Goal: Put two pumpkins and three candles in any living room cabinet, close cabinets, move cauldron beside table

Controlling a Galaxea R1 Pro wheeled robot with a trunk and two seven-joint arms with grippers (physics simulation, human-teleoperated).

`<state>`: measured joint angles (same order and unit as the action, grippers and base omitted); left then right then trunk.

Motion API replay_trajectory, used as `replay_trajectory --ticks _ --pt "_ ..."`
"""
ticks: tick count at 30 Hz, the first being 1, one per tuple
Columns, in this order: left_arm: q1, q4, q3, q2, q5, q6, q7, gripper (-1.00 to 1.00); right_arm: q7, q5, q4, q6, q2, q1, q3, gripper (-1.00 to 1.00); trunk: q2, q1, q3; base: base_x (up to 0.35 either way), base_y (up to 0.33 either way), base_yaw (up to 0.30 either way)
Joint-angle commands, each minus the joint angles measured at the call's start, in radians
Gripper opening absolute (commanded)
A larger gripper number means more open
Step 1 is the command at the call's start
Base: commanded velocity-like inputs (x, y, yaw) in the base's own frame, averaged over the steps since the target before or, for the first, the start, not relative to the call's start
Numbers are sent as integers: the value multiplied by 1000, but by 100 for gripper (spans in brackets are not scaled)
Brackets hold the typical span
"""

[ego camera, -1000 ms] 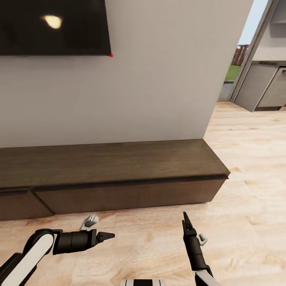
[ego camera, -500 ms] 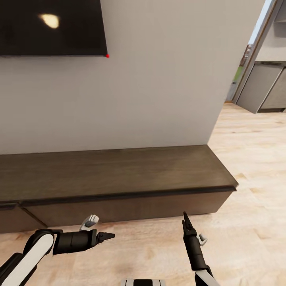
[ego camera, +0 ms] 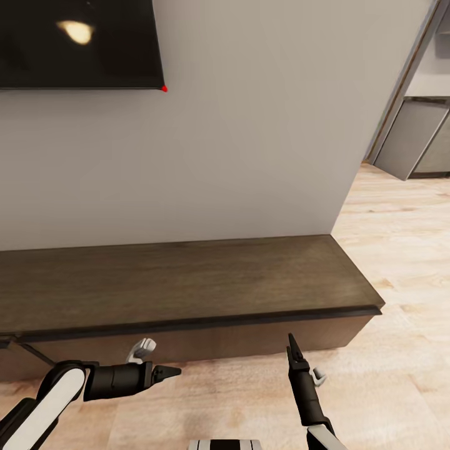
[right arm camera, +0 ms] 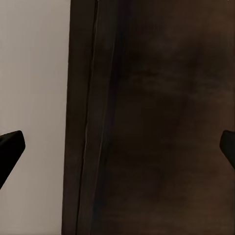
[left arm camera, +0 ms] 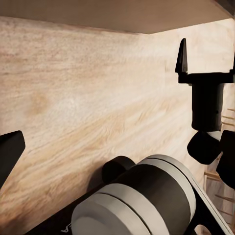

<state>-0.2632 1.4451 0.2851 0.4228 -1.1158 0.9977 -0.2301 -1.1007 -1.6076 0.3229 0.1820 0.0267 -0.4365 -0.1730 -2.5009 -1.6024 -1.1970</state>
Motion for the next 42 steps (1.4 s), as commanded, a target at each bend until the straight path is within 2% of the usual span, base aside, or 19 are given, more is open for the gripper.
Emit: replay_trajectory --ticks 1,14,40,42 --pt "-1 0 2 1 8 1 -9 100 -2 -9 -1 7 -1 -1 -9 100 0 0 -1 20 0 0" --pt "-1 -1 4 0 8 1 -9 100 30 -9 0 7 -1 -1 -8 100 0 0 -1 1 0 0" --pt "-1 -2 -1 1 9 1 -9 100 33 -8 1 10 -1 -1 -11 100 0 0 -1 32 7 0" --pt "-1 -2 -1 1 10 1 -8 100 33 -8 1 10 -1 -1 -11 100 0 1 7 0 0 0"
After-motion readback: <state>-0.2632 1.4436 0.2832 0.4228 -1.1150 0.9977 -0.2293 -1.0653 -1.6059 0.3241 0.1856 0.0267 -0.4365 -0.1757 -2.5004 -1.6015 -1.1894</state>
